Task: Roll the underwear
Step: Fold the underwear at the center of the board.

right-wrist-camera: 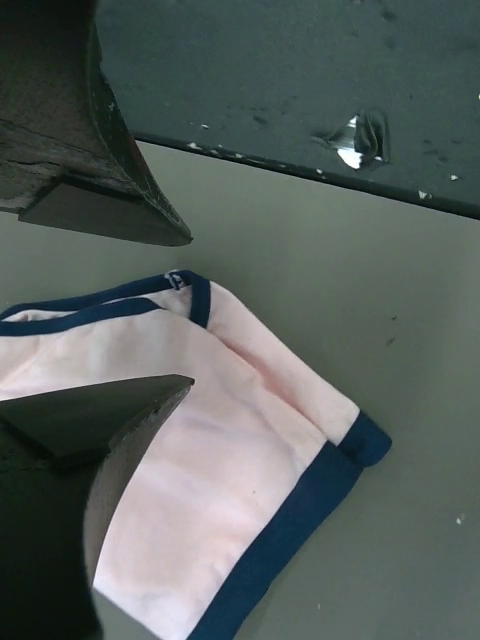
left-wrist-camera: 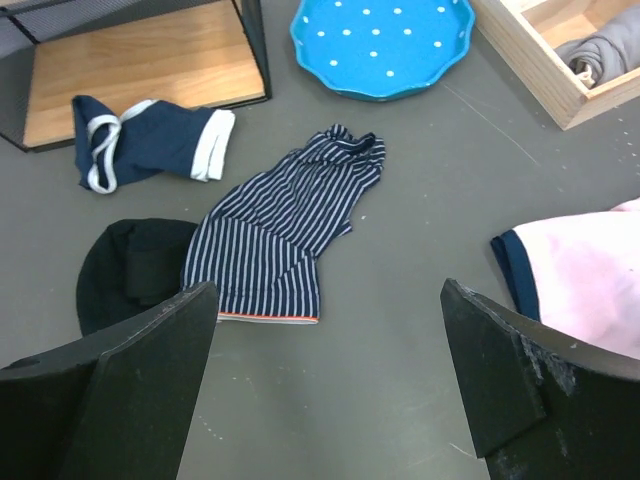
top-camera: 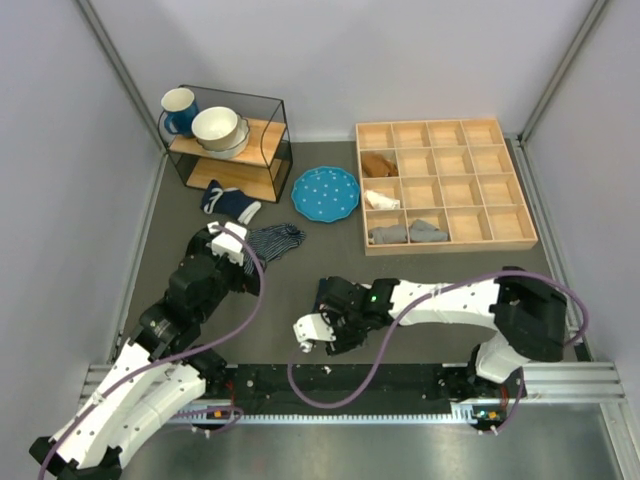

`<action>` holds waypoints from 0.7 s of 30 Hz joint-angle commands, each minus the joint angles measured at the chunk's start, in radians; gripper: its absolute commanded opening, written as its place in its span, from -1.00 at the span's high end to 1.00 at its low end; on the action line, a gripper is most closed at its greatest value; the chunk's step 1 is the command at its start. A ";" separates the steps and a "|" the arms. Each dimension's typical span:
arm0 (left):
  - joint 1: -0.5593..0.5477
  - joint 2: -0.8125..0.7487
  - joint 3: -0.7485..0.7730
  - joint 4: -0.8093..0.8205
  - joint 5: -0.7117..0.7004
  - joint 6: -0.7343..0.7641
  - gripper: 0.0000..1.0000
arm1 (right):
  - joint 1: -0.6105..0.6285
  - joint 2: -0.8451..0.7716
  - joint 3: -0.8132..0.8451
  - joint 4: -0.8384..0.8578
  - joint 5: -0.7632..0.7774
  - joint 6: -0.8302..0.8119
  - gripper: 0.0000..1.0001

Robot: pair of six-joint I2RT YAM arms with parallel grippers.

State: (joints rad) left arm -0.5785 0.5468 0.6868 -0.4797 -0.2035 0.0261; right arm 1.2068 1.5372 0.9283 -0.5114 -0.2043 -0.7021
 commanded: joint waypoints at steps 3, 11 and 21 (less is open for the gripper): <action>0.000 -0.067 -0.023 0.061 -0.062 0.052 -0.98 | 0.034 0.080 0.052 0.062 0.071 0.082 -0.11; 0.000 -0.068 -0.023 0.066 -0.034 0.052 -0.98 | 0.036 0.162 0.058 0.057 0.074 0.110 -0.04; 0.000 -0.074 -0.035 0.078 0.033 0.064 -0.98 | 0.016 0.115 -0.006 0.041 0.057 0.087 0.82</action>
State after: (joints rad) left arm -0.5785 0.4858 0.6632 -0.4618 -0.2241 0.0711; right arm 1.2327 1.6756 0.9665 -0.4625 -0.1272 -0.6018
